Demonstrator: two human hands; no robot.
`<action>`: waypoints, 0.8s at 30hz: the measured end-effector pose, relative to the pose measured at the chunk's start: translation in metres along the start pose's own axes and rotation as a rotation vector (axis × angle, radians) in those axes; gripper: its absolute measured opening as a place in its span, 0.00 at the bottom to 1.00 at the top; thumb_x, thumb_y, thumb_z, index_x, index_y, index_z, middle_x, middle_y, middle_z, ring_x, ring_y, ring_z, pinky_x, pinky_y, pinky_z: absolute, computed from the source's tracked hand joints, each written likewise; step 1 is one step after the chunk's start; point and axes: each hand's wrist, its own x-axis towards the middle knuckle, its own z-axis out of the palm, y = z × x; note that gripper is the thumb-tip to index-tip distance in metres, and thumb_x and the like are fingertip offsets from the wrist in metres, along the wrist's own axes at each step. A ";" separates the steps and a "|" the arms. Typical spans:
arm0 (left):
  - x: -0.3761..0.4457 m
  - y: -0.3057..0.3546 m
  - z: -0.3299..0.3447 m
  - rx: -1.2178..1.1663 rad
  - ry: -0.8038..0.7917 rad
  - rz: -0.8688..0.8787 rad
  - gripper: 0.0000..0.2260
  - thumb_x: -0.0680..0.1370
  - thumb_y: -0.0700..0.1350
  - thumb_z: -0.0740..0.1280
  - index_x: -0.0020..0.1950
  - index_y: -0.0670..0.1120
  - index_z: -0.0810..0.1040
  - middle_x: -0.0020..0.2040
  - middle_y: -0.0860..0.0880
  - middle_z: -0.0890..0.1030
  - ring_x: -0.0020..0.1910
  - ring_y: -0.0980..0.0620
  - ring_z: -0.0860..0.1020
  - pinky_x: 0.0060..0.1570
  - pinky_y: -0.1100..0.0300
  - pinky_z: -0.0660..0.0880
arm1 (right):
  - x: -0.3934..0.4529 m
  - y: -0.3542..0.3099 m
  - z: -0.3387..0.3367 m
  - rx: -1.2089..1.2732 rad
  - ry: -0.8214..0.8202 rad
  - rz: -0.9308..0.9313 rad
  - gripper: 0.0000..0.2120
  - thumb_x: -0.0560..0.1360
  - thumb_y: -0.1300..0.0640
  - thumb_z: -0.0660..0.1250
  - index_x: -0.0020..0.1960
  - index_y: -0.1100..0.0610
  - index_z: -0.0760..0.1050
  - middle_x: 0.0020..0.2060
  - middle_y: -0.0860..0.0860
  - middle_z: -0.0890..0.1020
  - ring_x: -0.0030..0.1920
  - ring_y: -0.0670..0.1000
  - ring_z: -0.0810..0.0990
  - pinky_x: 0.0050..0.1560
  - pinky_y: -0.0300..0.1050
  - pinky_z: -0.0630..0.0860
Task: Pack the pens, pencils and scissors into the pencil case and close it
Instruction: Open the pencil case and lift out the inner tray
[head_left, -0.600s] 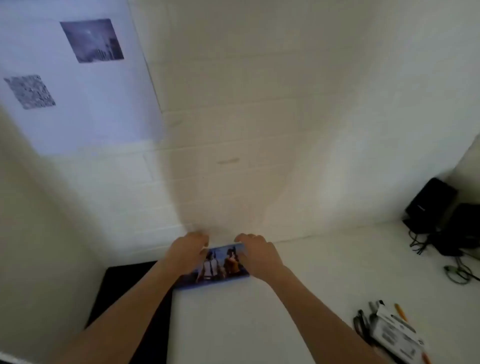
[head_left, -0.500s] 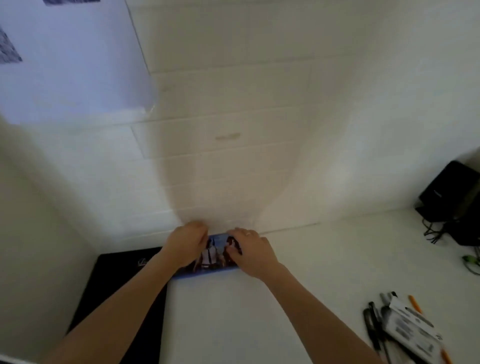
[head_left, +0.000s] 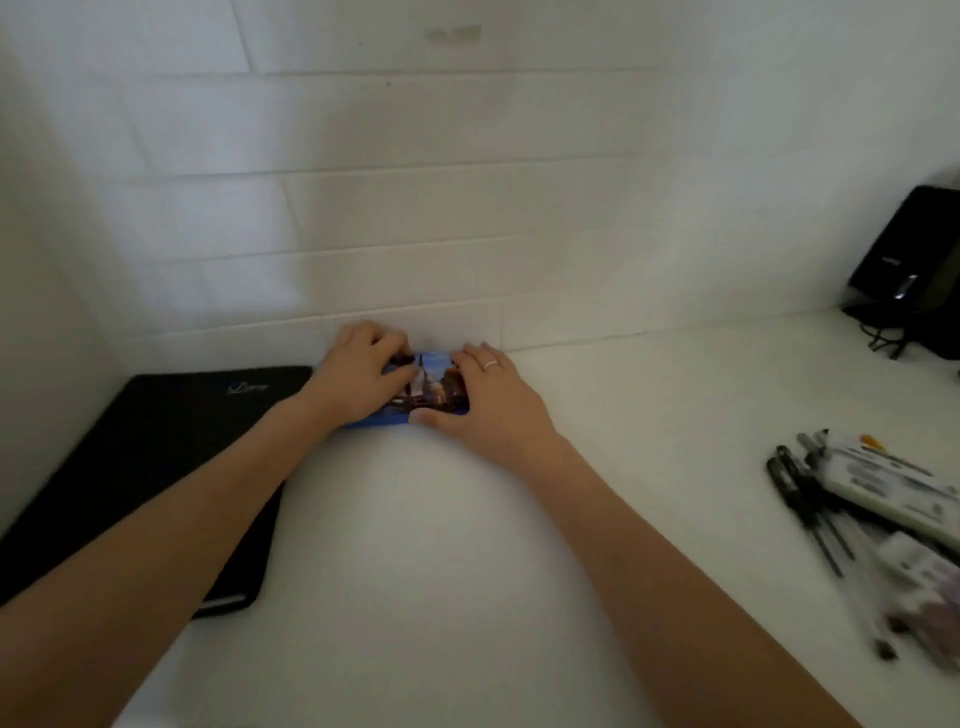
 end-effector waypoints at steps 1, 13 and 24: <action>-0.008 0.010 -0.001 -0.005 -0.018 0.015 0.30 0.67 0.66 0.49 0.53 0.45 0.73 0.46 0.45 0.68 0.53 0.42 0.69 0.54 0.51 0.64 | -0.015 -0.002 -0.004 -0.008 0.000 0.026 0.42 0.69 0.34 0.65 0.74 0.58 0.61 0.73 0.53 0.64 0.75 0.52 0.56 0.72 0.43 0.54; -0.139 0.124 -0.013 -0.023 -0.253 0.379 0.34 0.64 0.75 0.52 0.69 0.70 0.59 0.68 0.51 0.66 0.68 0.47 0.62 0.69 0.44 0.57 | -0.203 -0.005 -0.085 -0.167 0.047 0.245 0.34 0.64 0.33 0.69 0.62 0.53 0.69 0.59 0.51 0.74 0.61 0.52 0.72 0.57 0.48 0.72; -0.153 0.118 -0.006 -0.571 -0.189 0.288 0.30 0.56 0.64 0.72 0.56 0.67 0.72 0.60 0.54 0.69 0.61 0.56 0.69 0.63 0.61 0.64 | -0.212 0.001 -0.094 -0.288 0.022 0.219 0.34 0.62 0.29 0.65 0.58 0.51 0.70 0.52 0.51 0.78 0.55 0.53 0.75 0.50 0.49 0.74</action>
